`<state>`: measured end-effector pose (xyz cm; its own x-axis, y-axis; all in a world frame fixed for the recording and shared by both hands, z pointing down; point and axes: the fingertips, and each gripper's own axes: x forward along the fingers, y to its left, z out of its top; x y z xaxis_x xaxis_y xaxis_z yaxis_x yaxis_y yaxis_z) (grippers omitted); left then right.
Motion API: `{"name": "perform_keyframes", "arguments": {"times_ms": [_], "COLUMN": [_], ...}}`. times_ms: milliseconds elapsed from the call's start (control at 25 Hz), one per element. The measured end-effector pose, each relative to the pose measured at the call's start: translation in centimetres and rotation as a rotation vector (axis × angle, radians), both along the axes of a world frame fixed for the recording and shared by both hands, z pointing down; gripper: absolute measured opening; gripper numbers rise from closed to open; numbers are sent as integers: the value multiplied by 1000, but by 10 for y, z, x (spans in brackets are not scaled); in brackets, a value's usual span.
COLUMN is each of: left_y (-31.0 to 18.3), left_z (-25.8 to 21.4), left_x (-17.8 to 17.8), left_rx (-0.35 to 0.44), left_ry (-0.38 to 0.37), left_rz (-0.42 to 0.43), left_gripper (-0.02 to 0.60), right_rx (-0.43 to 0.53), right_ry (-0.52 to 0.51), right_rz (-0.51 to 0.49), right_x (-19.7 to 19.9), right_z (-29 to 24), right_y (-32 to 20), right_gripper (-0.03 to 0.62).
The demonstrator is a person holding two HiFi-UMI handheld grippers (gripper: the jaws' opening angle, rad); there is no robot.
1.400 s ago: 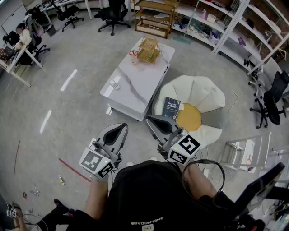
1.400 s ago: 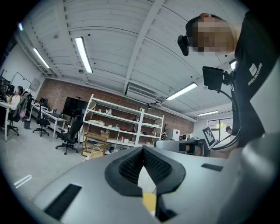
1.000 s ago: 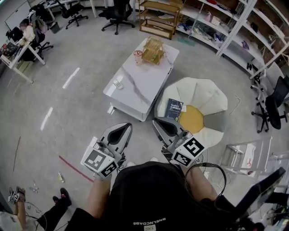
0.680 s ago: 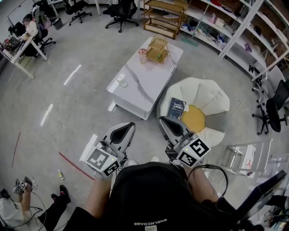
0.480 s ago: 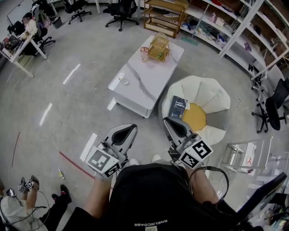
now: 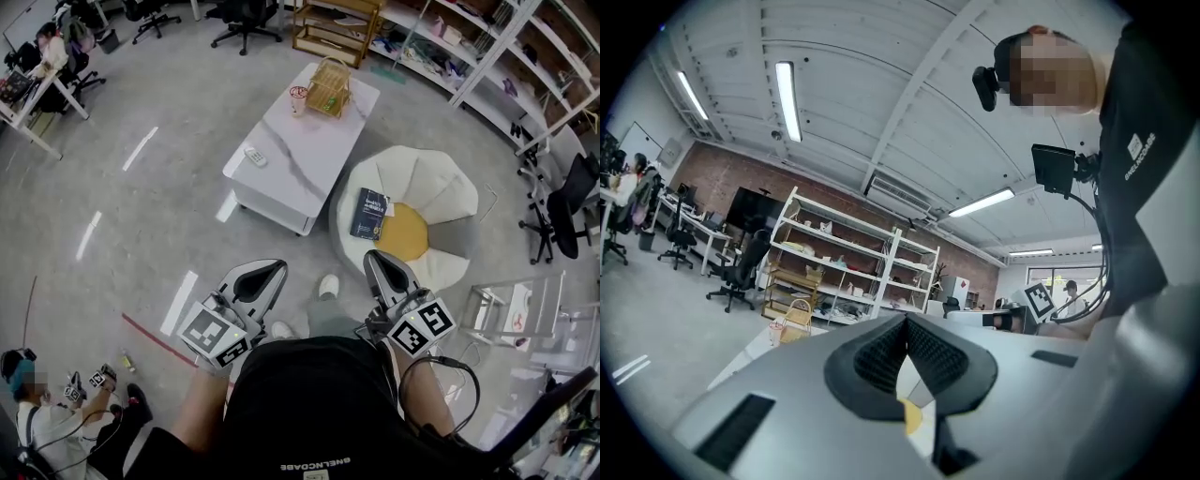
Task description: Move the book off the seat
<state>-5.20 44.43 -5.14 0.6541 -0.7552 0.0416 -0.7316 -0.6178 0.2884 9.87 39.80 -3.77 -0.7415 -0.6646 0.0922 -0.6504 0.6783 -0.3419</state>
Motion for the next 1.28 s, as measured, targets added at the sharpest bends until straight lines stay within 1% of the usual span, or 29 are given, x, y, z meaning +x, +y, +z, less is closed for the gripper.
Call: {"name": "perform_keyframes", "arguments": {"times_ms": [280,600,760,920,1080,1280], "left_y": [-27,-82,-114,-147,-182,-229], "left_z": [11,23,41,61,73,86], "left_x": [7,22,36,46,51,53], "left_rx": [-20,-55,-83,-128,-170,-211], "left_ry": [-22,-27,-37,-40,-49,-53], "left_rz": [16,4,10,1,-16,-46], "left_gripper": [6,6,6,6,6,6], "right_rx": [-1,-26,-57,-93,-139,-189], "right_ry": [2,-13,-25,-19,-18,0], "right_rz": [6,-4,2,-5,-7,-36], "right_x": [3,16,31,43,52,57], "right_z": [10,21,40,62,78,102], "right_y": [-30,-84,-118,-156,-195,-240], "right_gripper": [15,14,15,15,15,15]}}
